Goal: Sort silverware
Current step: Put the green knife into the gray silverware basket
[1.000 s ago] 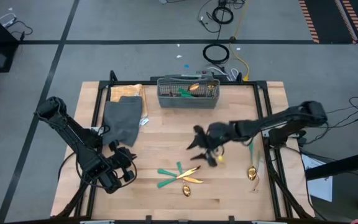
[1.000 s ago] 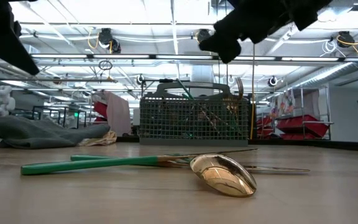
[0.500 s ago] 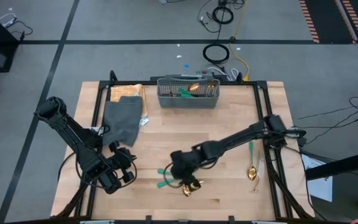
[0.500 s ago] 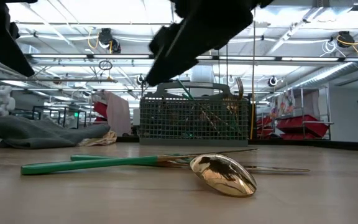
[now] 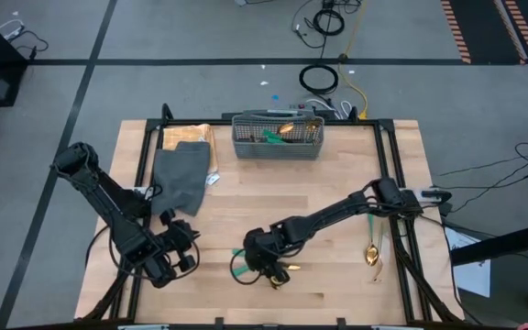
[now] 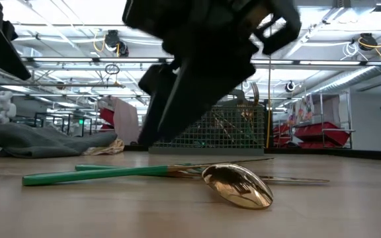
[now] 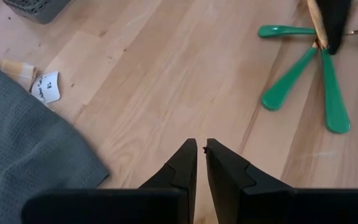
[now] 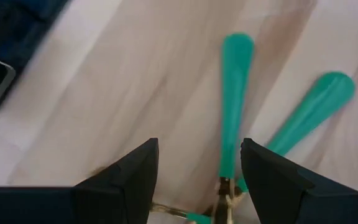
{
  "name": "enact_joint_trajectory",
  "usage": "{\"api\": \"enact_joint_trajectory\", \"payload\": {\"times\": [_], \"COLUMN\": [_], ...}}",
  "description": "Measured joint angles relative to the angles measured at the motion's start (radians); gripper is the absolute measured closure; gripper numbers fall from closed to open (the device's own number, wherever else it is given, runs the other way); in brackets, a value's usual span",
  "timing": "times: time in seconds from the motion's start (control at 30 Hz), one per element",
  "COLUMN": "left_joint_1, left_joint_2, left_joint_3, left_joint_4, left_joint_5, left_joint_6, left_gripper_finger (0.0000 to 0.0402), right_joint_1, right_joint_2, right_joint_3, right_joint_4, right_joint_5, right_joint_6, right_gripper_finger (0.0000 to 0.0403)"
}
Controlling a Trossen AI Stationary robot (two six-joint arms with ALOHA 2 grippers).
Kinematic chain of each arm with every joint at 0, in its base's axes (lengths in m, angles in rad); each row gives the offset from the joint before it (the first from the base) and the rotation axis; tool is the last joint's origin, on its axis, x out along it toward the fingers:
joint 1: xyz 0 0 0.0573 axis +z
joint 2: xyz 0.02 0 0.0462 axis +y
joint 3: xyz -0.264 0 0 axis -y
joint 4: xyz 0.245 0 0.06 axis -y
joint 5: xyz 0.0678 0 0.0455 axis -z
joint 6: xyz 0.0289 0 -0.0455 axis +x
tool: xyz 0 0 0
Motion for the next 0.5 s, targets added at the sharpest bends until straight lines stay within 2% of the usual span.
{"api": "enact_joint_trajectory", "payload": {"times": [0.17, 0.33, 0.4, 0.5], "left_joint_1": [-0.015, -0.026, -0.030, -0.035], "left_joint_2": [0.000, 0.000, 0.000, 0.000], "left_joint_3": [0.000, 0.000, 0.000, 0.000], "left_joint_4": [0.000, 0.002, 0.002, 0.002], "left_joint_5": [0.000, 0.000, -0.001, -0.002], "left_joint_6": [-0.001, -0.002, -0.002, -0.002], "left_gripper_finger": [0.0358, 0.0358, 0.0358, 0.0358], "right_joint_1": [-0.014, -0.016, -0.016, -0.005], "right_joint_2": [0.045, 0.071, 0.078, 0.085], "right_joint_3": [0.001, 0.004, 0.004, 0.006], "right_joint_4": [0.010, 0.014, 0.006, -0.014], "right_joint_5": [0.006, 0.055, 0.087, 0.144], "right_joint_6": [0.016, 0.023, 0.022, 0.005], "right_gripper_finger": [0.0188, 0.0193, 0.0210, 0.0260]}}
